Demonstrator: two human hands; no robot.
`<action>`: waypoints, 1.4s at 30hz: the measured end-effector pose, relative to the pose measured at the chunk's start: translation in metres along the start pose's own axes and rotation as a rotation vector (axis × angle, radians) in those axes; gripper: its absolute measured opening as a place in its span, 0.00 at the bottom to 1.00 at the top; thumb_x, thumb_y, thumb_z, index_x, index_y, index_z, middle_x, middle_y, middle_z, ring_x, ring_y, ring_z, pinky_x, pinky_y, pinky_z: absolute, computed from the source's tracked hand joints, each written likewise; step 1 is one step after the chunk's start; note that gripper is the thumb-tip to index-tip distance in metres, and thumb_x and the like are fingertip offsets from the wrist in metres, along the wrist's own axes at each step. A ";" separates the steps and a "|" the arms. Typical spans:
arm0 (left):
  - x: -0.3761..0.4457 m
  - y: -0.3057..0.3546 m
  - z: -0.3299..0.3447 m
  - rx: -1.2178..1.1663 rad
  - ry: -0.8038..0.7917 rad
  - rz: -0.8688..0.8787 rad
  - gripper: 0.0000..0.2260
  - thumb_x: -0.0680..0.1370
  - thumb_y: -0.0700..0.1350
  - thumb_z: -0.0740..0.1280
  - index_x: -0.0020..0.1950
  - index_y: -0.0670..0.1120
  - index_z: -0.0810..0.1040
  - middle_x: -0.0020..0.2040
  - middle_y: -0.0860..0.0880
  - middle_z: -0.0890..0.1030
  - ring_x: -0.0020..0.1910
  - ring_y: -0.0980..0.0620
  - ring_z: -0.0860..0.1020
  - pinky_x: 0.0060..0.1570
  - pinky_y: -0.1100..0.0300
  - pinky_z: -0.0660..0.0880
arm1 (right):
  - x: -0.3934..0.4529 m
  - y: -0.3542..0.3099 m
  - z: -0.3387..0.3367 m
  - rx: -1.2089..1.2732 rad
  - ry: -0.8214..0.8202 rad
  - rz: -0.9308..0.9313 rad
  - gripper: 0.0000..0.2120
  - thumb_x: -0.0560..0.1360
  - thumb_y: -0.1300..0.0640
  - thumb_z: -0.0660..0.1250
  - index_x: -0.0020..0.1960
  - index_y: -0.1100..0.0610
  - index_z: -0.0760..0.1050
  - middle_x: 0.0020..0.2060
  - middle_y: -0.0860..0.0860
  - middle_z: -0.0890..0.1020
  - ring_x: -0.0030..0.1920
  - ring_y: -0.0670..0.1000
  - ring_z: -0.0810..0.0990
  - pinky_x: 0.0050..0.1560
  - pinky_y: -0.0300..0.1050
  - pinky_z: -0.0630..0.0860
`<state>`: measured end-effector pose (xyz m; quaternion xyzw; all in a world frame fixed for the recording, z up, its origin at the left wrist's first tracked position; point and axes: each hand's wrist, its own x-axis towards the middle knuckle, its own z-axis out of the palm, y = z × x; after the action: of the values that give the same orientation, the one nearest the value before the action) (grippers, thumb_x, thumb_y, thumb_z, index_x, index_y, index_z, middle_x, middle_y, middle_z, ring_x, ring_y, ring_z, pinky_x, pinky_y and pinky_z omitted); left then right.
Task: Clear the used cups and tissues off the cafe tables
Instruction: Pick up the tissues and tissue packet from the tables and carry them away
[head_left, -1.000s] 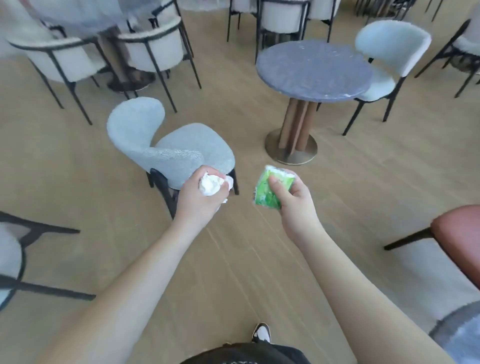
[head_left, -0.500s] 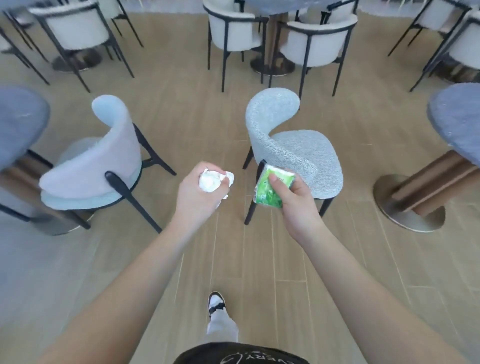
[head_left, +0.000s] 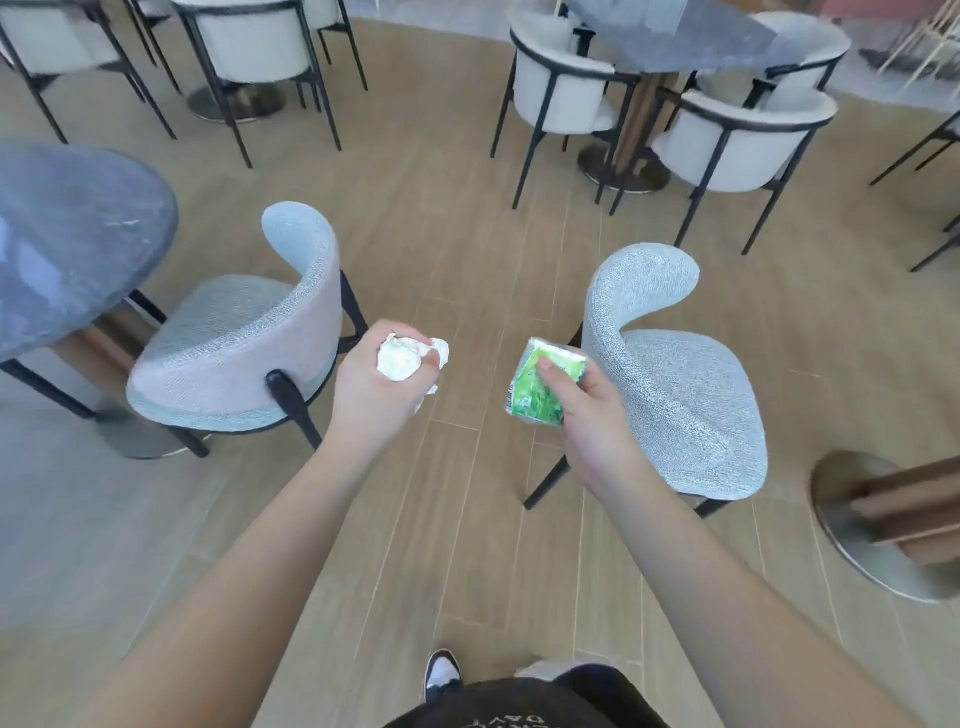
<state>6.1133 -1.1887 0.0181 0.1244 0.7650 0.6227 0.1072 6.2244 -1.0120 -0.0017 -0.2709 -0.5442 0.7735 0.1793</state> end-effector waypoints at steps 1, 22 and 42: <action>0.010 -0.001 0.000 -0.008 -0.005 -0.004 0.04 0.73 0.48 0.71 0.44 0.56 0.78 0.40 0.53 0.83 0.38 0.41 0.83 0.30 0.60 0.74 | 0.011 0.000 0.002 -0.012 -0.009 0.003 0.06 0.78 0.58 0.70 0.55 0.53 0.80 0.47 0.52 0.85 0.49 0.53 0.85 0.53 0.54 0.82; 0.289 0.024 0.094 0.131 0.046 -0.040 0.03 0.73 0.48 0.71 0.44 0.55 0.78 0.33 0.55 0.82 0.30 0.54 0.80 0.28 0.63 0.74 | 0.336 -0.059 0.002 0.076 -0.118 0.027 0.06 0.76 0.58 0.71 0.50 0.48 0.82 0.43 0.48 0.86 0.45 0.50 0.86 0.43 0.49 0.82; 0.599 0.001 0.083 0.020 -0.050 -0.089 0.03 0.70 0.50 0.71 0.42 0.56 0.79 0.38 0.59 0.82 0.35 0.55 0.86 0.26 0.68 0.73 | 0.590 -0.081 0.120 -0.147 -0.036 0.044 0.06 0.79 0.59 0.70 0.53 0.50 0.79 0.41 0.43 0.86 0.43 0.43 0.85 0.41 0.37 0.79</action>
<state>5.5730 -0.9173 -0.0031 0.1069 0.7730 0.6065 0.1524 5.6837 -0.7359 -0.0261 -0.2812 -0.5964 0.7401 0.1320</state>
